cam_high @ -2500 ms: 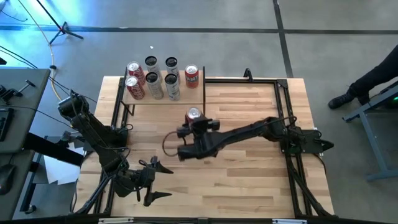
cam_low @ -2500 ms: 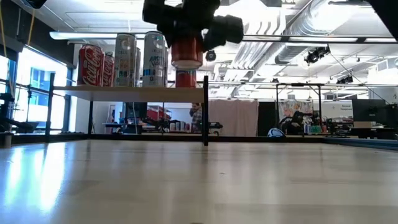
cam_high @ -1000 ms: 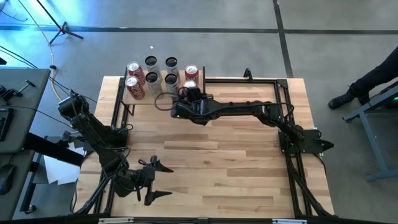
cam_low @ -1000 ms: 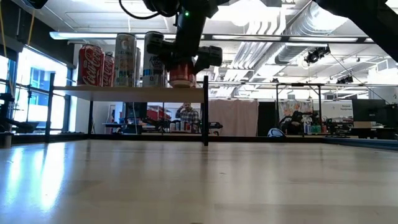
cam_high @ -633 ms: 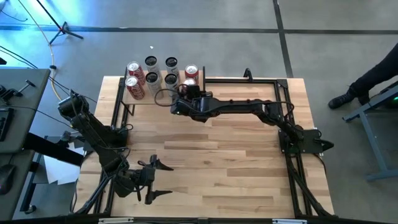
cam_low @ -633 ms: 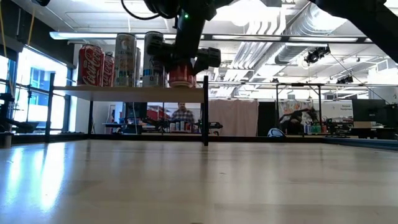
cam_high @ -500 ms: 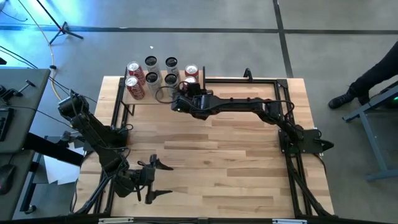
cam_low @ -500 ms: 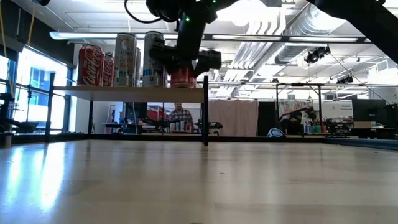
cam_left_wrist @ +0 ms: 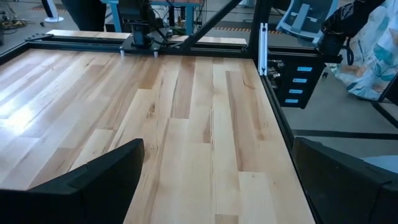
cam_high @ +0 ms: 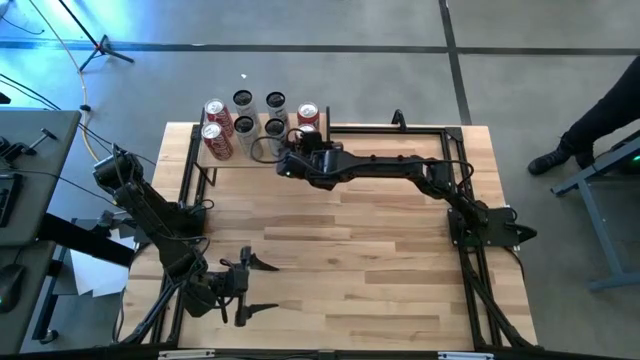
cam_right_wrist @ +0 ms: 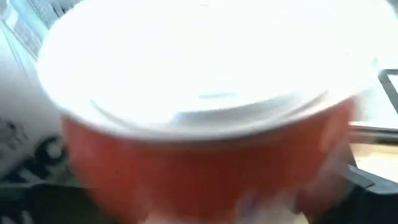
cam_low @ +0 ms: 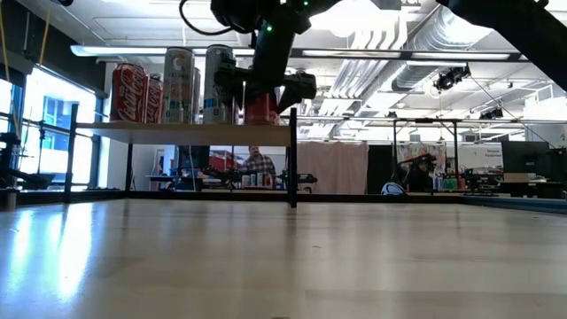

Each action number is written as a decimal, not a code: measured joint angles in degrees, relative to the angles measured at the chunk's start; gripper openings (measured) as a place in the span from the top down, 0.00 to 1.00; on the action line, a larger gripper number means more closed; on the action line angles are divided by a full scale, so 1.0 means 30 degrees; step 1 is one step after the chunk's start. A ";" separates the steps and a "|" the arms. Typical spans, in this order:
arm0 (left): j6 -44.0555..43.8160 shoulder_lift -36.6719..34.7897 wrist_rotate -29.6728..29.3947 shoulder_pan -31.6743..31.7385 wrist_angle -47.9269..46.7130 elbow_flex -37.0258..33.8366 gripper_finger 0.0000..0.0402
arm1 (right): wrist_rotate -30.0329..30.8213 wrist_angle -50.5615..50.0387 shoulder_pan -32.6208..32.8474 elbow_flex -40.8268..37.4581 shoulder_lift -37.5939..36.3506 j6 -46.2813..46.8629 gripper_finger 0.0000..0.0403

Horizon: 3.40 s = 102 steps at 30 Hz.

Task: Place canned beverage on shelf
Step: Put the orange soda can on the shelf aligned with the other orange soda can, then return to Home Position

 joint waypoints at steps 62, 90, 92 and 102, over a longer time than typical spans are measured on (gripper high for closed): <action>-0.0033 0.0000 0.0469 0.0007 0.0163 0.0007 0.03 | 0.6877 -1.5548 1.6179 -0.8694 -0.2979 2.4324 0.11; -0.0018 0.0000 0.1088 0.0007 0.0150 0.0007 0.03 | 1.0304 -1.4153 1.2941 -1.7879 -0.8087 2.6957 0.11; -0.0026 0.0000 0.1093 0.0001 0.0175 0.0007 0.03 | 1.0230 -1.4068 1.2647 -1.7879 -0.8065 2.7008 0.11; -0.0021 0.0000 0.1154 0.0007 0.0124 0.0007 0.03 | -0.0614 0.0057 0.8550 -1.7879 -1.2333 1.0044 0.11</action>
